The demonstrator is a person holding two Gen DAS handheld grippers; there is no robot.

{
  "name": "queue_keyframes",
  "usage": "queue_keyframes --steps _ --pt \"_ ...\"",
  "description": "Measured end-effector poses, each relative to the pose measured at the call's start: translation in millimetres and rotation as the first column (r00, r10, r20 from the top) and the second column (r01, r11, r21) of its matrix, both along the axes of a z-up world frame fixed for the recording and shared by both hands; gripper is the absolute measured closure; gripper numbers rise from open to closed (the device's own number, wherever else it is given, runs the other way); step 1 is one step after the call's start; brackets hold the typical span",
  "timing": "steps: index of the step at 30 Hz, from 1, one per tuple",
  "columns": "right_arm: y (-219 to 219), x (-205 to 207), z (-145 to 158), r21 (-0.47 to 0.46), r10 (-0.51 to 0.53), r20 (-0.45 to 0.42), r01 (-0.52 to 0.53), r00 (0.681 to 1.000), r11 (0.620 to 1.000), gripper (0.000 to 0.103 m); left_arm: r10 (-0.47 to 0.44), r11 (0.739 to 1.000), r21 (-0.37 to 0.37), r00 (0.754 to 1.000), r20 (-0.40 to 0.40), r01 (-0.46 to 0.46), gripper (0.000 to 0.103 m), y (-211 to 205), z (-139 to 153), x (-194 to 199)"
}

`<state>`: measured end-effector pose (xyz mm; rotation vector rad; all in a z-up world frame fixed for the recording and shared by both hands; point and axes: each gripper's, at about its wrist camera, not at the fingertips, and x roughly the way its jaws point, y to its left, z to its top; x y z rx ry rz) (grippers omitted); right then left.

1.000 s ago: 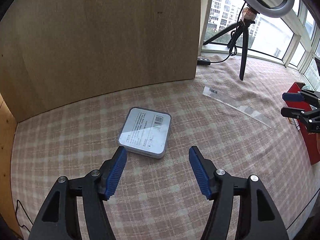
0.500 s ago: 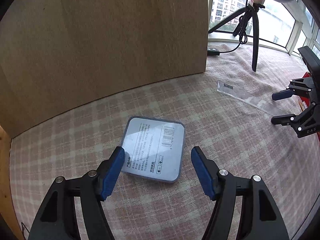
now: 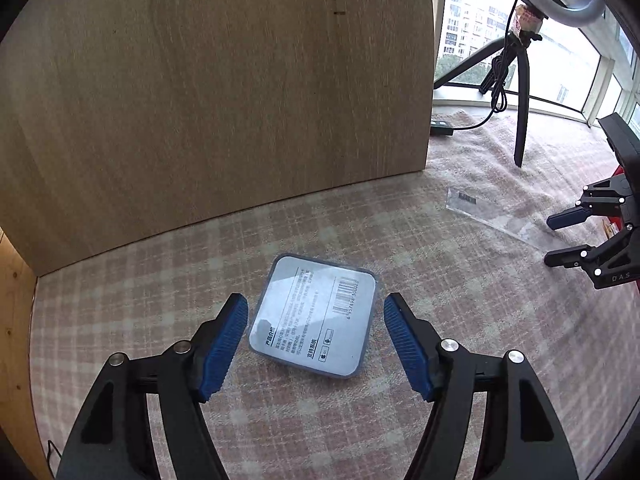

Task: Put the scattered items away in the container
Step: 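Grasp the clear plastic strip by its end with the right gripper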

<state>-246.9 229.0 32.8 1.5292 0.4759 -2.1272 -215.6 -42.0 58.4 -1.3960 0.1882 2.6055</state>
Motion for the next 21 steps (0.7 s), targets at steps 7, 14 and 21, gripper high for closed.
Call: queue_keyframes --steps 7,14,21 --pt "4.9 2.5 5.9 0.032 0.013 0.02 -0.013 1.0 0.999 0.065 -0.079 0.996 0.055 0.997 0.028 0.077 0.035 45.6 5.0 -11.6" --pt "11.0 10.2 9.3 0.034 0.055 0.062 -0.057 0.997 0.998 0.055 -0.143 0.982 0.143 0.981 0.133 0.124 0.035 106.3 -6.6 -42.6" --pt "15.3 8.6 17.7 0.033 0.069 0.089 -0.072 0.994 0.997 0.074 -0.17 0.973 0.185 0.97 0.175 0.137 0.036 140.1 -16.1 -61.7"
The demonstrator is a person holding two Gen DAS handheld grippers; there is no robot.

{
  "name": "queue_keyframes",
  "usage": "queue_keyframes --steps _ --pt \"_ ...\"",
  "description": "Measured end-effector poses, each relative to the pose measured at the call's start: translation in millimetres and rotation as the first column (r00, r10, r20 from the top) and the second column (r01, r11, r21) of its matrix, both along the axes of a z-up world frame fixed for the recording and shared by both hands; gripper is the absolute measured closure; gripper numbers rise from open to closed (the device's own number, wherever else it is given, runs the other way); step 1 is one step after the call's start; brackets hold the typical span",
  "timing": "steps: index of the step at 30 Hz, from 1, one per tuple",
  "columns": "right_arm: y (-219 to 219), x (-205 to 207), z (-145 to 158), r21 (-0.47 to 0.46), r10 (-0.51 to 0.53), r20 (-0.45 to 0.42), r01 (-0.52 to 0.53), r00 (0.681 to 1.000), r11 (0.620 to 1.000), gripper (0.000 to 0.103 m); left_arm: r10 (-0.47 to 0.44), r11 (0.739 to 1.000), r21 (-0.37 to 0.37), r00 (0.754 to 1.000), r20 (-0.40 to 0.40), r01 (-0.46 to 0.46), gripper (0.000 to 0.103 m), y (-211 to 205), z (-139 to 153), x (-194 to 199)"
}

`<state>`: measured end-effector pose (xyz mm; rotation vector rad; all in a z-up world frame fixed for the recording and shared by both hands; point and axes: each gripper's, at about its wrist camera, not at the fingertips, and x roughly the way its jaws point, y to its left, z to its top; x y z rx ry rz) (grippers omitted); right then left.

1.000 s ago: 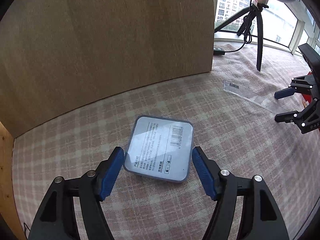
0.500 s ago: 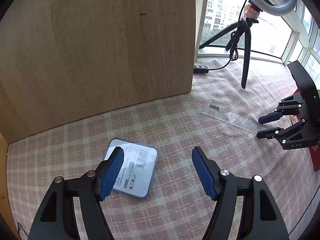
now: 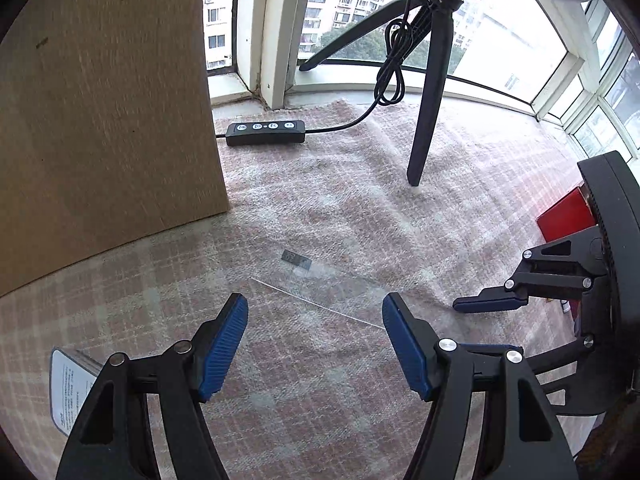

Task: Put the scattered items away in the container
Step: 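Grasp the clear plastic strip by its end with the right gripper, then carry the clear plastic strip into the red box and open the right gripper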

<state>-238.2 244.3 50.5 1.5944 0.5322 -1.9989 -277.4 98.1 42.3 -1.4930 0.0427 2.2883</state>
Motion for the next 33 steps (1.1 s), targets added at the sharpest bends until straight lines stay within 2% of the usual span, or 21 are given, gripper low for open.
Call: queue_keyframes --steps 9,12,16,21,25,28,30,33 --pt "3.6 -0.4 8.5 0.039 0.022 0.016 -0.023 1.0 0.999 0.074 0.005 1.0 0.003 1.0 0.005 -0.005 0.037 -2.4 -3.1 0.9" --pt "5.9 -2.1 14.1 0.017 -0.002 0.027 0.002 1.0 1.0 0.074 0.021 1.0 -0.006 1.0 -0.016 -0.021 0.037 -11.0 -2.9 3.9" --pt "18.1 -6.5 30.7 -0.077 -0.065 0.051 0.069 0.997 0.995 0.074 0.043 0.999 -0.028 0.997 -0.06 -0.045 0.037 -34.6 8.5 16.2" --pt "31.5 -5.8 47.9 -0.163 -0.118 0.085 0.13 0.989 0.978 0.075 0.058 0.992 -0.099 0.986 -0.157 -0.074 0.037 -67.2 19.9 33.3" --pt "40.7 -3.4 50.6 -0.215 -0.164 0.13 0.19 0.978 0.958 0.075 0.022 0.974 -0.213 0.971 -0.237 -0.074 0.035 -97.3 20.6 57.1" --pt "44.8 -1.6 53.6 -0.259 -0.186 0.165 0.225 0.969 0.939 0.075 0.0 0.961 -0.269 0.97 -0.243 -0.068 0.033 -116.6 13.6 67.9" --pt "47.3 -0.4 55.8 -0.298 -0.195 0.201 0.249 0.96 0.921 0.075 0.006 0.961 -0.266 0.973 -0.232 -0.07 0.033 -128.8 9.8 71.3" --pt "59.0 6.8 46.7 -0.363 -0.223 0.275 0.316 0.935 0.877 0.075 0.051 0.97 -0.223 0.974 -0.221 -0.102 0.033 -139.8 9.3 75.3"
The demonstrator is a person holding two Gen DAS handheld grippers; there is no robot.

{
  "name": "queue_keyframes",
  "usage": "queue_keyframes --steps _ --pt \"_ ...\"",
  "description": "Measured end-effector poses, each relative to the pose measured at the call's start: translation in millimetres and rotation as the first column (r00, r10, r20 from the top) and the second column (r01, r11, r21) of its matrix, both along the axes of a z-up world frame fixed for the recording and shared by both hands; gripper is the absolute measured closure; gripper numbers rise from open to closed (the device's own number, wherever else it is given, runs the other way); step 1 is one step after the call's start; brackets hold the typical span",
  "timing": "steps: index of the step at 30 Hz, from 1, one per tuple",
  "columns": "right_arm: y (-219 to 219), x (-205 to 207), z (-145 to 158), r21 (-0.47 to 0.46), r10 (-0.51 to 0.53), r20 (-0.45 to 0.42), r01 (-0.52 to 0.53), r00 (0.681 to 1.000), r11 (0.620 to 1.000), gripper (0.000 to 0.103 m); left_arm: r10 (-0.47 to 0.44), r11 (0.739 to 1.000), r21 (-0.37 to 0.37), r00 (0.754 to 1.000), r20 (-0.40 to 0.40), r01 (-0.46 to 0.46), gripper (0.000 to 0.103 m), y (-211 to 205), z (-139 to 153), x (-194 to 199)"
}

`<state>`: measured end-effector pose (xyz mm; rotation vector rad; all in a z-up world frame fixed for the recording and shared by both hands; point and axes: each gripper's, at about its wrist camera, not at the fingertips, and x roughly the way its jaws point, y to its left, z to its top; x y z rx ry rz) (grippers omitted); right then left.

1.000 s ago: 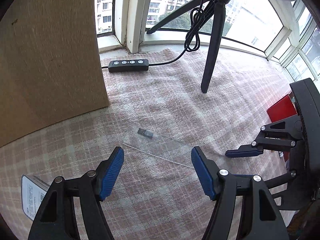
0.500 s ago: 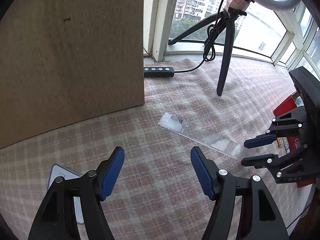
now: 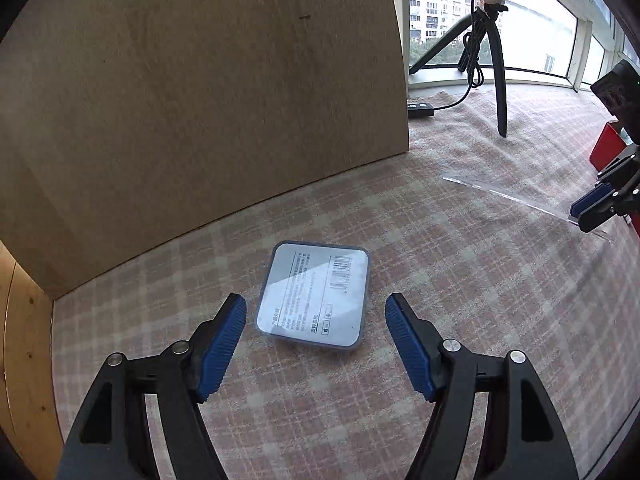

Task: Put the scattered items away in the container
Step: 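Carry the clear plastic strip into the red box and open the right gripper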

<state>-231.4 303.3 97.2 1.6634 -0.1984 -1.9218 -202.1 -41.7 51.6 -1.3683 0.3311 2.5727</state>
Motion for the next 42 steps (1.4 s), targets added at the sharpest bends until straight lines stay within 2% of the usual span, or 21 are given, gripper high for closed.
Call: queue_keyframes --steps 2,6,10,12,16,22,25,27,28,32,36,42 --pt "2.6 17.6 -10.8 -0.033 -0.02 0.017 0.02 1.0 0.999 0.075 -0.03 0.996 0.086 0.999 0.022 0.028 0.033 7.2 0.1 3.2" --pt "-15.7 18.6 -15.4 -0.009 -0.02 -0.017 0.02 1.0 1.0 0.075 -0.071 0.983 0.176 0.993 0.096 0.054 0.034 42.1 -11.3 0.0" --pt "-29.5 19.9 -21.5 0.03 -0.016 -0.07 0.018 0.997 0.999 0.075 -0.06 0.935 0.353 0.971 0.232 -0.026 0.04 63.7 -22.3 -14.7" --pt "-31.6 19.5 -25.1 0.041 -0.015 -0.095 0.019 0.995 0.999 0.075 -0.062 0.918 0.394 0.963 0.26 -0.047 0.04 76.0 -21.8 -19.6" --pt "-33.4 26.2 -28.5 0.033 -0.021 -0.123 0.026 0.992 0.999 0.075 -0.074 0.907 0.418 0.951 0.299 -0.061 0.042 101.0 -25.7 -28.9" --pt "-34.7 33.1 -36.6 0.016 -0.041 -0.139 0.043 0.989 0.999 0.075 -0.054 0.868 0.472 0.918 0.394 -0.152 0.06 112.0 -48.5 -39.1" --pt "-36.1 38.5 -39.7 0.036 -0.029 -0.149 0.034 0.988 0.999 0.075 -0.032 0.867 0.467 0.915 0.403 -0.176 0.067 112.2 -52.3 -41.1" --pt "-37.9 42.4 -41.3 0.052 -0.017 -0.154 0.025 0.988 0.998 0.075 -0.024 0.872 0.456 0.913 0.407 -0.18 0.078 113.4 -52.5 -43.7" --pt "-39.4 44.0 -41.9 0.062 -0.011 -0.156 0.02 0.988 0.998 0.075 -0.023 0.873 0.454 0.913 0.408 -0.181 0.078 113.8 -52.3 -44.4" --pt "-42.2 47.0 -41.5 0.086 0.0 -0.164 0.015 0.986 0.996 0.075 -0.036 0.876 0.458 0.926 0.376 -0.152 0.082 117.2 -43.1 -41.8" --pt "-41.4 52.2 -37.4 0.098 0.004 -0.181 0.014 0.983 0.995 0.075 -0.05 0.867 0.481 0.937 0.345 -0.131 0.086 118.0 -25.2 -37.3" --pt "-27.0 66.9 -13.7 0.092 -0.025 -0.237 0.048 0.971 0.995 0.075 -0.083 0.858 0.507 0.954 0.289 -0.079 0.087 131.9 11.9 -27.6"
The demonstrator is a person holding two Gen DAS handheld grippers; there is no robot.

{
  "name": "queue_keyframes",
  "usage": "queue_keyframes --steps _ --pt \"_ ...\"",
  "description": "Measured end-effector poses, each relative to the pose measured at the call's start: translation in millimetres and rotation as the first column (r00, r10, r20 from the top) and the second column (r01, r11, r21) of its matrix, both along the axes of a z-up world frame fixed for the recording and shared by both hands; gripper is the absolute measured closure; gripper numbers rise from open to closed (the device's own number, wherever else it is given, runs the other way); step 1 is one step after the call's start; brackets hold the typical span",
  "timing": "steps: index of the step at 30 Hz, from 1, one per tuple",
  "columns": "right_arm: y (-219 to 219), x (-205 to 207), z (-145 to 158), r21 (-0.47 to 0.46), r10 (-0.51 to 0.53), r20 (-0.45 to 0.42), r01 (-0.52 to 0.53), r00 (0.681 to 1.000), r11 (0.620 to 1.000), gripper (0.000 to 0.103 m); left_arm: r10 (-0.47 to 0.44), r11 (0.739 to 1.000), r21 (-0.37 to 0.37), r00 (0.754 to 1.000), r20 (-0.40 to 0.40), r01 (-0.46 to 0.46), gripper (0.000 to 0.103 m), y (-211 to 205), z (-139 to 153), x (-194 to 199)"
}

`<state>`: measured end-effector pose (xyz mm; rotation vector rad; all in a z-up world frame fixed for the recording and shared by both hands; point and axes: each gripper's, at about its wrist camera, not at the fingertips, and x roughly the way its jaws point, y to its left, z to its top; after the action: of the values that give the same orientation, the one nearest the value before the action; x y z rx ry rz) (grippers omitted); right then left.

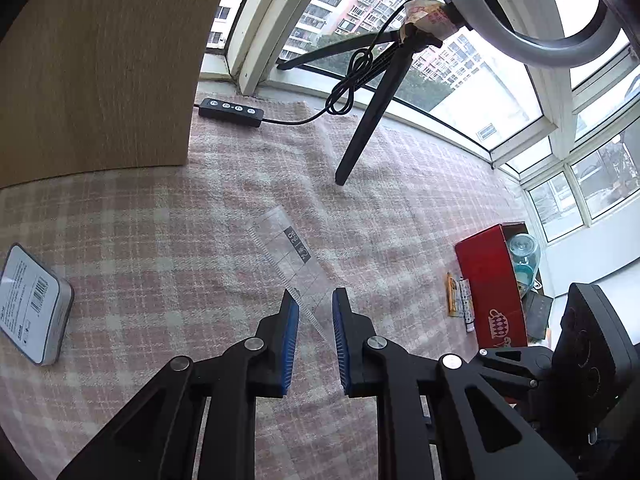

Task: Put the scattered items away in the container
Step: 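Carry the clear plastic strip into the red box and open the right gripper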

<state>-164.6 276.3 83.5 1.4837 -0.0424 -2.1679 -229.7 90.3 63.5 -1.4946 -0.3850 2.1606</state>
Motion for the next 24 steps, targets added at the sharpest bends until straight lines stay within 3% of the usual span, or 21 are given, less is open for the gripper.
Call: queue_keyframes --steps 5,9,14,22,23,24 --pt "28.5 25.3 27.1 -0.009 -0.066 -0.056 0.066 0.996 0.998 0.075 -0.074 0.997 0.029 0.996 -0.049 0.076 0.088 36.7 33.1 8.7" --pt "66.1 52.9 48.0 -0.013 -0.158 -0.087 0.157 0.984 0.987 0.075 -0.177 0.983 0.04 0.981 -0.083 0.18 0.088 91.5 51.1 15.6" --pt "122.7 91.4 69.7 0.015 -0.293 -0.122 0.297 0.948 0.955 0.075 -0.322 0.942 0.054 0.938 -0.128 0.331 0.088 176.8 71.8 26.6" --pt "204.4 133.9 86.1 0.049 -0.49 -0.168 0.504 0.855 0.862 0.075 -0.48 0.869 0.032 0.856 -0.191 0.494 0.09 295.2 90.1 41.0" --pt "210.2 135.7 85.4 0.056 -0.503 -0.169 0.518 0.847 0.853 0.08 -0.489 0.866 0.007 0.85 -0.198 0.5 0.092 305.5 89.4 42.5" --pt "216.0 137.5 84.6 0.064 -0.516 -0.169 0.532 0.84 0.844 0.1 -0.497 0.863 -0.016 0.843 -0.205 0.505 0.093 315.4 88.5 43.8"
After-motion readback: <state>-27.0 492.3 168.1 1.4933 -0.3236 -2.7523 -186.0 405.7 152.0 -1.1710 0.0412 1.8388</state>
